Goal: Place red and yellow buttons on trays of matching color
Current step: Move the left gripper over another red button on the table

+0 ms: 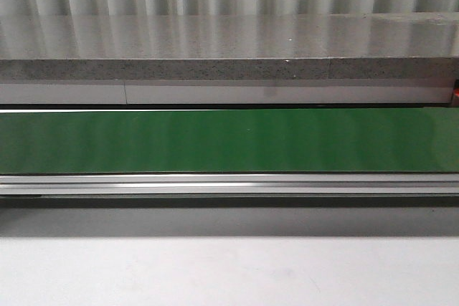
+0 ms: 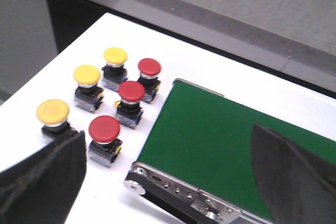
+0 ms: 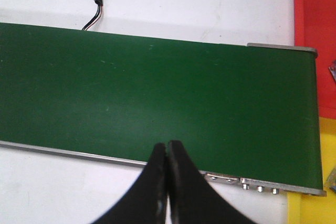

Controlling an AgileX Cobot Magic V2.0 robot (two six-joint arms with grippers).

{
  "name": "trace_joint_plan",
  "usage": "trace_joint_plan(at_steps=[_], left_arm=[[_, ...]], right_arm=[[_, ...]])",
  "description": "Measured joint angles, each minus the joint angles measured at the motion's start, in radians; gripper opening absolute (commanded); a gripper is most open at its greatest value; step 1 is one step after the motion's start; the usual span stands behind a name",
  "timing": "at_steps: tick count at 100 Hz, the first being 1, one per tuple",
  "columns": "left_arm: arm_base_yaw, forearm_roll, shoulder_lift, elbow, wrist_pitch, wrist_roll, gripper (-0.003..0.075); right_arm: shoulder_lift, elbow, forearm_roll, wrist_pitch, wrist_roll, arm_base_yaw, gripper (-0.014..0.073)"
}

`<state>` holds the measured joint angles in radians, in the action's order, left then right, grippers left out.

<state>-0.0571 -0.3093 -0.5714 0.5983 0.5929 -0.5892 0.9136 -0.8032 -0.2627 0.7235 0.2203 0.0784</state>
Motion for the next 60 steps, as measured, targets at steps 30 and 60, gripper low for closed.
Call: trace_joint_plan(at_steps=[30,60], left_arm=[[-0.183,0.081,-0.298,0.049,0.001,-0.022,0.0609],[-0.216,0.081,-0.574,0.057,-0.095,-0.025,0.0609]], right_arm=[[0.000,0.000,0.000,0.000,0.001,0.000,-0.0067],[0.000,0.000,0.000,0.000,0.001,0.000,-0.0067]])
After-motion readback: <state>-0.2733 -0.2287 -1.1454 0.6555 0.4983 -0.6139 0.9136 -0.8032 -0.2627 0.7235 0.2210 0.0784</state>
